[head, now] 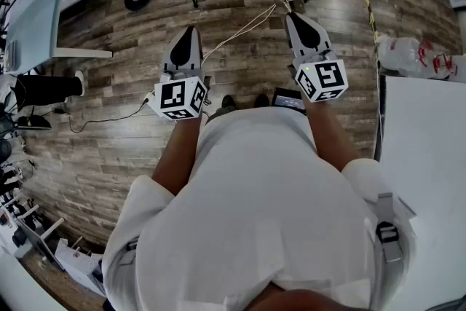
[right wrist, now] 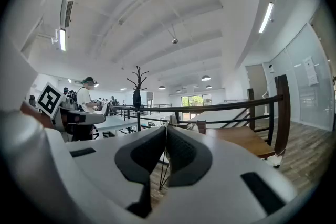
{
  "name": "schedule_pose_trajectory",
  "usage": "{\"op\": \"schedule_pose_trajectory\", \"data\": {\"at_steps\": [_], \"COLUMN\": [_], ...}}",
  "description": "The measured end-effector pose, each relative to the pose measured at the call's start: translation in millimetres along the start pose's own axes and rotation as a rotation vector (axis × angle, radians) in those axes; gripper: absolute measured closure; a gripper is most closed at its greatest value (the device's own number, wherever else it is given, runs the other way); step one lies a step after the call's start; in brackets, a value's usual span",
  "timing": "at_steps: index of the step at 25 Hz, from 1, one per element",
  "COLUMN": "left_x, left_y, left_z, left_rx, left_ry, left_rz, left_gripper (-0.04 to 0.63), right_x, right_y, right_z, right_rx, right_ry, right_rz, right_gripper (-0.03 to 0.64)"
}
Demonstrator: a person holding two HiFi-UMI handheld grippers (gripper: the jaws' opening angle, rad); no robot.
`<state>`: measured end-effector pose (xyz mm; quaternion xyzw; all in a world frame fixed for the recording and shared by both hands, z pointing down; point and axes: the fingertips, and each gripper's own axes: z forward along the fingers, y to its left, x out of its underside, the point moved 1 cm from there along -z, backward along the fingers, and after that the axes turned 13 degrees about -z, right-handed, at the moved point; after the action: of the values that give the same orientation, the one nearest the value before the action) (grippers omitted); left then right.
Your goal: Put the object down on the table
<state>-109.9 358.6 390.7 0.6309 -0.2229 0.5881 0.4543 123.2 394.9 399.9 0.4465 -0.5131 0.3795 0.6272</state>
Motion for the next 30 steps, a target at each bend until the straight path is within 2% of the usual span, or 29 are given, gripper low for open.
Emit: {"op": "schedule_pose_trajectory", "data": {"at_steps": [5, 10, 17, 24, 30], "left_x": [-1.4, 3.2, -2.1, 0.4, 3.7], "left_y": [2.1, -16.1, -10.2, -22.7, -50.0], "left_z": [2.7, -1.4, -15.0, -18.8, -11.5], "left_rx": [0.018, 0.085, 0.07, 0.079, 0.114], "left_ry": [0.0, 0.01, -0.005, 0.003, 0.021], "left_rz": [-0.014, -0.003, -0.009, -0.02, -0.016], "left_gripper": [0.581, 0.581, 0.581, 0.581, 0.581], "right_x": [-3.0, -2.7, -4.6, -8.6, -3.1], "right_y": [4.3, 8.0, 11.8, -3.1, -28.8], "right_z": [-2.1, -15.0, -22.5, -46.1, -72.4], "right_rx": [-0.001, 0.002, 0.039, 0.077, 0.113], "right_ry": [-0.01, -0.025, -0.016, -0.019, -0.018], "right_rz": [0.002, 0.009, 0.023, 0.021, 0.047], "right_gripper": [0.589, 0.589, 0.589, 0.589, 0.589]}}
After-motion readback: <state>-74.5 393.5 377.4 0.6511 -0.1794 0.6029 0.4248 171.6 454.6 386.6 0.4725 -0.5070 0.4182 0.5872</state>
